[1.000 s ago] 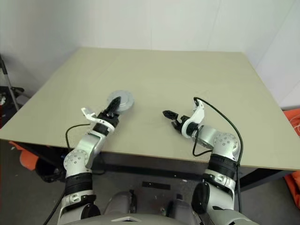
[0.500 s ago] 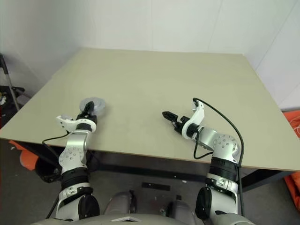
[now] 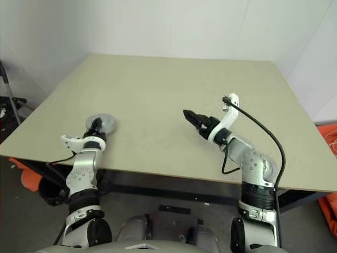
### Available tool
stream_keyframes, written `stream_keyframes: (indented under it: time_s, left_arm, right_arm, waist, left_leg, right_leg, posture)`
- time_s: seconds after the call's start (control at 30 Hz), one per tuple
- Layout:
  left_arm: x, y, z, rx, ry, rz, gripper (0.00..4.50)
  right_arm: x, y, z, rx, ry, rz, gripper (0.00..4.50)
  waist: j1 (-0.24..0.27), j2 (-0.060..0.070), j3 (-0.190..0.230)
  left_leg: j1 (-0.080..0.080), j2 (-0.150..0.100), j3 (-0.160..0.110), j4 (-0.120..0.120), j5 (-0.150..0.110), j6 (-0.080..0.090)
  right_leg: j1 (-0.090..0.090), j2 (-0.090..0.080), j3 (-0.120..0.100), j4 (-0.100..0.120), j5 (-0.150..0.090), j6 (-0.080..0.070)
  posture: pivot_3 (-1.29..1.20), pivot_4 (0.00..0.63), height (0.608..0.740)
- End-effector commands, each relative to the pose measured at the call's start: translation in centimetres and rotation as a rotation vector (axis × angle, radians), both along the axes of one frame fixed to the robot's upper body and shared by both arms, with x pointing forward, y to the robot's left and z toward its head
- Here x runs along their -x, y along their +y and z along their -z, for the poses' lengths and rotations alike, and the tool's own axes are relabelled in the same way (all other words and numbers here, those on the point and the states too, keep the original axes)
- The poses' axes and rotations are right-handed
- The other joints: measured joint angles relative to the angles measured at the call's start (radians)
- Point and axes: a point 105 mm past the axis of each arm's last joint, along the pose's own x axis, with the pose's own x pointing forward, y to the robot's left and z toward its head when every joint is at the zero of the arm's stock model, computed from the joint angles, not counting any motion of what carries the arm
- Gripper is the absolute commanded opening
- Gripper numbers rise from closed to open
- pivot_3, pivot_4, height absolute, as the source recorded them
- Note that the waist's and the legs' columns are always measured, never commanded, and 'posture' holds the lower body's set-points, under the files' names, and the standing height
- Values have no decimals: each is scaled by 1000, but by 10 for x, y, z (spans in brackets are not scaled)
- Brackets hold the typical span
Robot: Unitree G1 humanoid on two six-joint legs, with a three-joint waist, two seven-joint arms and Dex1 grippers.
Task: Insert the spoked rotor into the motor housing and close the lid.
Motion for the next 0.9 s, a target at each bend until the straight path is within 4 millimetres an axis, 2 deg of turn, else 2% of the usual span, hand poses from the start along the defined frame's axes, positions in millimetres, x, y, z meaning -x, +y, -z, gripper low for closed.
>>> stream_keyframes:
  time_s: [0.03, 0.1, 0.33, 0.37, 0.47, 0.63, 0.9]
  left_arm:
    - [-2, 6, -20, -15, -79, -21, 2106]
    - [-1, 6, -16, -5, -67, -25, 2106]
    - [-2, 6, -11, 9, -27, -30, 4364]
    - [-2, 6, -11, 8, -24, -28, 4476]
    - [-2, 4, -12, 6, -18, -23, 4476]
    - [7, -4, -16, 0, 6, 4, 4476]
    - [43, -11, -9, 4, 100, 33, 4476]
  right_arm:
    - [5, 5, -16, 79, -156, -29, 4500]
    - [8, 8, -11, 109, -169, -49, 4500]
    - [8, 7, -9, 117, -173, -46, 4500]
    - [8, 7, -8, 119, -170, -46, 4500]
    - [7, 7, -7, 124, -164, -44, 4500]
    - [6, 5, -5, 131, -158, -37, 4500]
    - [4, 3, -2, 134, -139, -30, 4500]
  waist:
    - [0, -1, 0]
    - [0, -1, 0]
    - [-2, -2, 0]
    - [-2, -2, 0]
    - [-2, -2, 0]
    - [-3, -3, 0]
    - [-15, -3, 0]
  left_leg:
    - [0, 0, 0, 0, 0, 0]
    - [0, 0, 0, 1, 0, 0]
    - [1, 0, -1, 3, 0, 1]
    - [2, 0, -1, 2, 0, 1]
    - [8, 0, -1, 2, 0, 1]
    - [7, 0, -1, 3, -1, 1]
    - [7, 1, -1, 3, -2, 3]
  right_leg:
    - [0, 0, 0, 0, 0, 0]
    - [0, 0, 0, 0, 0, 0]
    - [1, 0, 0, 1, 0, -1]
    - [3, 0, 0, 1, 0, -1]
    - [7, 0, 0, 1, -3, -5]
    - [8, 0, 0, 1, -3, -5]
    - [7, 1, 0, 1, -2, -9]
  posture:
    - [0, 0, 740]
    - [0, 0, 740]
    - [0, 0, 740]
    - [0, 0, 740]
    - [0, 0, 740]
    - [0, 0, 740]
    - [0, 0, 740]
